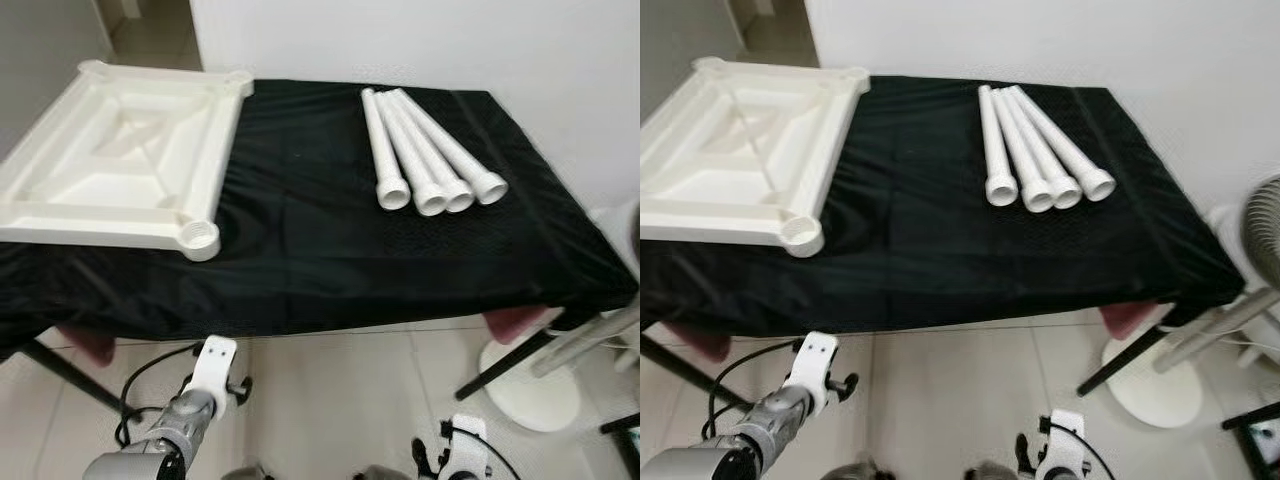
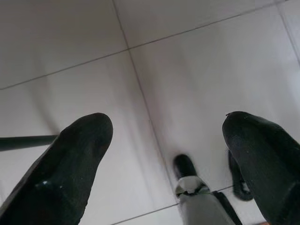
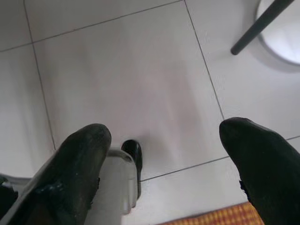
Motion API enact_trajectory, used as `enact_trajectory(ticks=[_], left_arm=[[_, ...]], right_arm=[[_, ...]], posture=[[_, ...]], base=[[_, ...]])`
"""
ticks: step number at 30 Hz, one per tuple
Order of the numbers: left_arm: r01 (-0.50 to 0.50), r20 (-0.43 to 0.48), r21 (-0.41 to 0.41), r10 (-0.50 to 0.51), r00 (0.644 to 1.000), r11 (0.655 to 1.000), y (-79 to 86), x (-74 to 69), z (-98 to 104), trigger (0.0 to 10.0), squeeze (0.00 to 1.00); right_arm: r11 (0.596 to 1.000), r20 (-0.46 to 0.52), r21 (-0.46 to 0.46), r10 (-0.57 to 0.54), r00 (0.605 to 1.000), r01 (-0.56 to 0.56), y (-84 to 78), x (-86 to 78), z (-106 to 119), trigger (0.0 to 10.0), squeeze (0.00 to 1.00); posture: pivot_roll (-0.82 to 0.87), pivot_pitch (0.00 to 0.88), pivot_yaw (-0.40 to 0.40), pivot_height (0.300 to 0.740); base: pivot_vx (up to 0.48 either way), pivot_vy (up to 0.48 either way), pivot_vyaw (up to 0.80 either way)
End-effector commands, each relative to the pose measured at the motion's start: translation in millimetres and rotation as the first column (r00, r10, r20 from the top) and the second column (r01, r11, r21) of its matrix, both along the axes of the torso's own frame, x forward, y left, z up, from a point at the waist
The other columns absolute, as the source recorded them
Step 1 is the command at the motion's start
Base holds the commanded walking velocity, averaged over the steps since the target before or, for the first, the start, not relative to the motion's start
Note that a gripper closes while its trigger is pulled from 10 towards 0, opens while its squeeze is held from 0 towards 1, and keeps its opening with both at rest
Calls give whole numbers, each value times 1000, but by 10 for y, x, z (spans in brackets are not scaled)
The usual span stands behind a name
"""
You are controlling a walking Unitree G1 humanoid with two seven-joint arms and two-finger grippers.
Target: Building children table
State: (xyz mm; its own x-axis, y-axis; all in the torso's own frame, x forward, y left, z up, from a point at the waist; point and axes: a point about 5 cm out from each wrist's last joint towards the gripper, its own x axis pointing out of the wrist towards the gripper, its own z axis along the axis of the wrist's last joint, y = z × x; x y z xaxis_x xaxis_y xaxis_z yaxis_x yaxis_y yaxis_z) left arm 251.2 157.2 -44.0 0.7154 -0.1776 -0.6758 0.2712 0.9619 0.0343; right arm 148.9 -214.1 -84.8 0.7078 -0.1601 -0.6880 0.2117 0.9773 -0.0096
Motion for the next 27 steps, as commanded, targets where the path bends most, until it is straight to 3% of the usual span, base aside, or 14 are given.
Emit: enact_trajectory(ticks=[1, 17, 27], left_arm=[[23, -18, 15, -23, 1000, 1000, -16, -57, -42, 10000, 0], [99, -10, 33, -99, 995, 995, -80, -69, -45, 10000, 0], [104, -9, 35, -103, 995, 994, -86, -76, -50, 10000, 0]], right_arm=[[1000, -11, -1, 5, 1000, -5, 8, -11, -10, 10000, 0], [1000, -7, -4, 5, 1000, -5, -3, -2, -3, 10000, 0], [1000, -10, -6, 5, 1000, -5, -4, -14, -7, 10000, 0]], posture=[[3, 0, -21, 740], [5, 0, -26, 740], [4, 0, -27, 740]], base=[[0, 0, 0], [0, 0, 0], [0, -480, 0]])
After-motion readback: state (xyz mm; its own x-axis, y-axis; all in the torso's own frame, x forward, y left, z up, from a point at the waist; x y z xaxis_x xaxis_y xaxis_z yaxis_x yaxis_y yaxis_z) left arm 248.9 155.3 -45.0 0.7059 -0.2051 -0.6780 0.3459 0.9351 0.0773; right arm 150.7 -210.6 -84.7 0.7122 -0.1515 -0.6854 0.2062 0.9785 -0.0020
